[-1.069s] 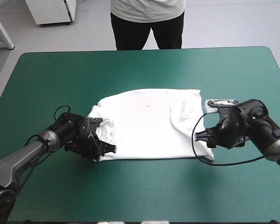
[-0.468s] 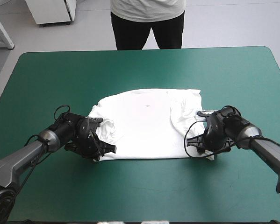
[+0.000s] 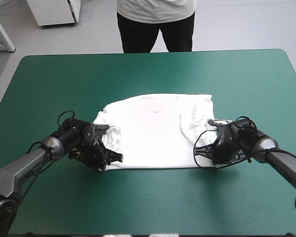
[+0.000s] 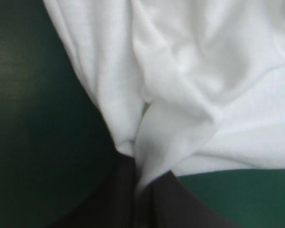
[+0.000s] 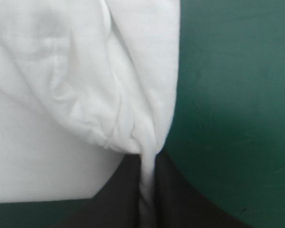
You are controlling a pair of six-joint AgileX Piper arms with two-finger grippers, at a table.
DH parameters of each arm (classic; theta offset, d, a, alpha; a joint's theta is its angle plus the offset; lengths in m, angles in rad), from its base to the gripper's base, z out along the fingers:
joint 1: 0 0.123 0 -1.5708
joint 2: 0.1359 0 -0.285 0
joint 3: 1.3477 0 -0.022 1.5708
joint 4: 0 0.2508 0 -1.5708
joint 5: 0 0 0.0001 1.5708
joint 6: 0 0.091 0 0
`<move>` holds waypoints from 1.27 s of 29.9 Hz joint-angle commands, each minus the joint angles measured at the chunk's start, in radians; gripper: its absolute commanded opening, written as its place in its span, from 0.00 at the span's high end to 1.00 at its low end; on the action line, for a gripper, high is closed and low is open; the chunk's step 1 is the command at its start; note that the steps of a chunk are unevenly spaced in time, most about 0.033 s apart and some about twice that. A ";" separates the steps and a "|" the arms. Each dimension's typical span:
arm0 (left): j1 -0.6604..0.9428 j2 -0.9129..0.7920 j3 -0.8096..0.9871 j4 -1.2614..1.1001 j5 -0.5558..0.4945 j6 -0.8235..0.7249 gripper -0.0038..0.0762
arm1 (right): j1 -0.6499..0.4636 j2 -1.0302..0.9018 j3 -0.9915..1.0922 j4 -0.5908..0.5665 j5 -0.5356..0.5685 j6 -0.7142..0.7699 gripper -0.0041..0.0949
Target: Fold the cloth
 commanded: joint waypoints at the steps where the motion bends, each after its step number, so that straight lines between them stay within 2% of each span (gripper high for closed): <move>1: -0.007 0.009 -0.016 0.009 -0.038 0.006 0.96 | 0.000 -0.022 -0.047 -0.005 0.075 -0.016 0.98; 11: -0.007 -0.097 -0.266 0.165 0.108 0.006 0.96 | 0.000 -0.069 -0.350 -0.024 0.188 -0.080 0.98; 17: -0.005 -0.076 -0.434 0.273 0.077 0.006 0.96 | -0.001 -0.067 -0.479 -0.094 0.156 -0.086 0.98; 19: -0.005 -0.046 -0.480 0.300 0.073 0.006 0.96 | -0.006 -0.050 -0.513 -0.126 0.135 -0.086 0.98; 28: -0.005 0.177 -0.696 0.413 0.071 0.006 0.96 | -0.099 0.147 -0.723 -0.116 0.103 -0.096 0.98; 38: 0.088 0.438 -0.991 0.327 0.069 0.052 0.96 | -0.163 0.405 -0.952 -0.024 0.118 -0.156 0.98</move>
